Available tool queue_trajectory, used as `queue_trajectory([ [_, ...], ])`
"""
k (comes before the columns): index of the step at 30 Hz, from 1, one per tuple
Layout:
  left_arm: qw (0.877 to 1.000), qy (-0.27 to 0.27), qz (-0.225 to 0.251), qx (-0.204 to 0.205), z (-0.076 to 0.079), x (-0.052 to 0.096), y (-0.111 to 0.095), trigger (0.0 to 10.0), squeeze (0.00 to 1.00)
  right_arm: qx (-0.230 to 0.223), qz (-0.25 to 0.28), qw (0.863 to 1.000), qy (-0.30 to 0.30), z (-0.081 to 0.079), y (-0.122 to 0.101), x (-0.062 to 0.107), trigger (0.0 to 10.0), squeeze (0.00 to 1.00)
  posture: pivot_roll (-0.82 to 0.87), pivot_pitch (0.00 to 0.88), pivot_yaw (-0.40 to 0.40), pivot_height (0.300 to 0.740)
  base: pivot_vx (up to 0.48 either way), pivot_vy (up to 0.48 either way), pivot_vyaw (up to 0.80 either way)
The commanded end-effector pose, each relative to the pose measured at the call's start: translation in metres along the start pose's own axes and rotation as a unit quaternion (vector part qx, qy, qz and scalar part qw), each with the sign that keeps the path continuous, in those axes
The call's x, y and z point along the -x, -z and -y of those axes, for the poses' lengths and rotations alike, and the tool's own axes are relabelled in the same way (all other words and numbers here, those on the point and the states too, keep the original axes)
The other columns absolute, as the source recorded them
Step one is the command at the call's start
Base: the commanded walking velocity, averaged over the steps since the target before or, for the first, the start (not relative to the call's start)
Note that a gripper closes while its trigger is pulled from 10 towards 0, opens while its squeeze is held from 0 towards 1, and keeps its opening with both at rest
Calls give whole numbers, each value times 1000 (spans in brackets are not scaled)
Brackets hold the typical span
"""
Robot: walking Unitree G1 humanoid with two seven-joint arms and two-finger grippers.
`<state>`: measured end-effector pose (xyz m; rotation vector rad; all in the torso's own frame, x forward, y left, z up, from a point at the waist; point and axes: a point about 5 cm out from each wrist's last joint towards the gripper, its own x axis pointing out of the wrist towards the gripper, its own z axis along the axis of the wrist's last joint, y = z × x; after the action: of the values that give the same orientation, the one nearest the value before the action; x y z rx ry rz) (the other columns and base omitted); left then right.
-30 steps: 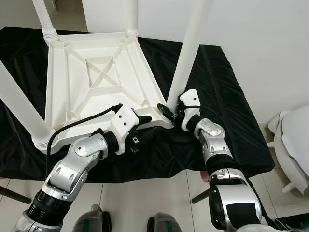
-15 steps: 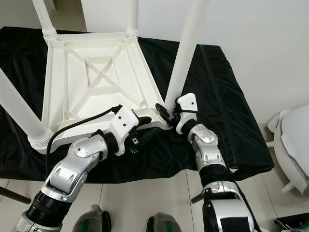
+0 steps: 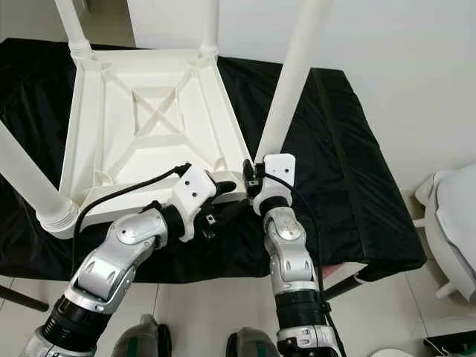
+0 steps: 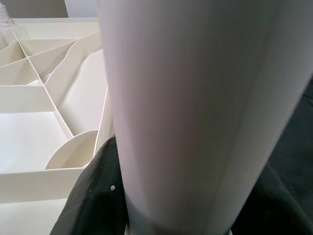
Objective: Building children table
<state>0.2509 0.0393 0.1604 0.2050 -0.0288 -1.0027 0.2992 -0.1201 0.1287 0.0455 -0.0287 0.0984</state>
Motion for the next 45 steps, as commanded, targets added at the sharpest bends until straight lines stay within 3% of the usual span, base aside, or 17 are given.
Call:
queue_trajectory([
  [1,1000,-12,-6,4,1,0,3,10000,0,-1,-36,999,23,4,12,10,10000,0,-106,10,-71,740,0,0,0],
  [4,1000,-12,-8,5,2,0,3,10000,0,-3,-45,999,29,2,10,13,10000,0,-107,10,-71,740,0,0,0],
  [5,1000,-10,-7,5,3,0,3,10000,0,-7,-43,999,31,3,8,14,10000,1000,-108,11,-69,740,0,0,0],
  [14,1000,-8,-7,5,3,-2,3,10000,0,-1,-38,999,33,15,6,11,10000,1000,-113,5,-66,740,0,0,0],
  [20,1000,-16,-5,-2,-4,-3,1,10000,0,7,-40,996,-79,28,3,-2,10000,1000,-113,0,-62,740,0,0,0],
  [24,1000,-17,-5,-3,-5,-3,1,10000,0,9,-43,993,-106,31,3,-5,10000,1000,-113,1,-63,740,0,0,0],
  [25,1000,-18,-5,-3,-6,-3,1,10000,0,8,-50,989,-135,33,4,-7,10000,51,-114,0,-60,740,0,0,0],
  [26,1000,-18,-5,-3,-6,-3,1,10000,0,8,-50,989,-135,33,4,-7,10000,51,-114,0,-60,740,0,0,0],
  [28,1000,-20,-3,-5,-8,-4,0,10000,0,39,-41,976,-211,38,0,-16,10000,0,-112,0,-62,740,0,0,0],
  [31,1000,-20,-3,-5,-8,-4,0,10000,0,39,-41,976,-211,38,0,-16,10000,0,-112,0,-62,740,0,0,0],
  [34,1000,-22,-3,-8,-10,-4,-1,10000,0,74,-36,959,-272,36,-1,-24,10000,0,-102,0,-60,740,0,0,0],
  [36,1000,-26,-3,-11,-12,-2,-2,10000,0,111,-34,940,-321,30,-2,-31,10000,0,-88,0,-65,740,0,0,0],
  [41,1000,-29,-3,-10,-12,-1,-2,10000,0,116,-33,934,-335,29,-4,-35,10000,0,-82,0,-68,740,0,0,0],
  [42,999,-30,-3,-9,-11,-1,-1,10000,0,116,-35,933,-339,29,-4,-37,4745,0,-76,0,-72,740,0,0,0],
  [43,999,-30,-3,-9,-11,-1,-1,10000,0,116,-35,933,-339,29,-4,-37,4745,0,-76,0,-72,740,0,0,0],
  [44,999,-31,-3,-9,-10,-1,-1,10000,0,118,-36,932,-342,29,-3,-37,1686,0,-74,0,-73,740,0,0,0],
  [45,999,-32,-3,-7,-10,-1,-1,10000,0,119,-37,930,-346,30,-3,-39,0,0,-73,0,-74,740,0,0,0],
])
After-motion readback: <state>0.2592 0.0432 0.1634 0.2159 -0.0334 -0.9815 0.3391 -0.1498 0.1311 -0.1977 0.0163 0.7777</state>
